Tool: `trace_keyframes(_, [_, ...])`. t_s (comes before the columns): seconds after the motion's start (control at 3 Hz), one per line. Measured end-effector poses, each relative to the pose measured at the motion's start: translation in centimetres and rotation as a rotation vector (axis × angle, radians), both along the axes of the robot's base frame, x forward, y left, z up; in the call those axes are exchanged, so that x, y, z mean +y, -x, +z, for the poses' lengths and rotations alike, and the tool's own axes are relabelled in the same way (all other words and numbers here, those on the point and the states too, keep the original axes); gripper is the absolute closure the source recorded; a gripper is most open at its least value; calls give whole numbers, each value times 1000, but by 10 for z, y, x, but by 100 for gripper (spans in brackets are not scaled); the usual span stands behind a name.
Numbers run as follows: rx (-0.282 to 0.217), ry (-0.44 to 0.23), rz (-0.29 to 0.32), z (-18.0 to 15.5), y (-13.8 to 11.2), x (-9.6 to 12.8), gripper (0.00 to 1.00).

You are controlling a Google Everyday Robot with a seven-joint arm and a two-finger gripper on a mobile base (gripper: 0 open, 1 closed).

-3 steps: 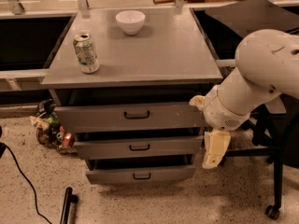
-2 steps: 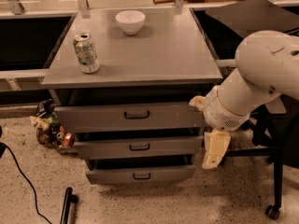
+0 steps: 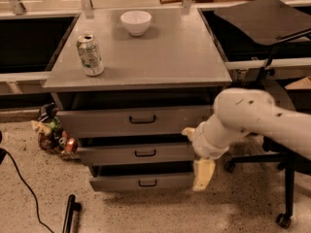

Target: Open bottom drawer

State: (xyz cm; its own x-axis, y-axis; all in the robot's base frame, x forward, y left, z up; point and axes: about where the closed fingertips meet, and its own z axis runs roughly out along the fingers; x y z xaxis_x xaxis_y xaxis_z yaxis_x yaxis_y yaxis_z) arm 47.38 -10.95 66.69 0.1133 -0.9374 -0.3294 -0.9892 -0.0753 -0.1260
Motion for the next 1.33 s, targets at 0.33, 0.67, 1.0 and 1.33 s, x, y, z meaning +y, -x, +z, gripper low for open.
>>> trace_keyframes(0.33, [-4, -42, 15, -67, -2, 10, 0])
trace_keyframes(0.67, [2, -110, 26, -123, 1, 20, 0])
trace_keyframes(1.0, [74, -186, 36, -191, 10, 38, 0])
trace_keyframes(1.33, [74, -186, 36, -191, 10, 38, 0])
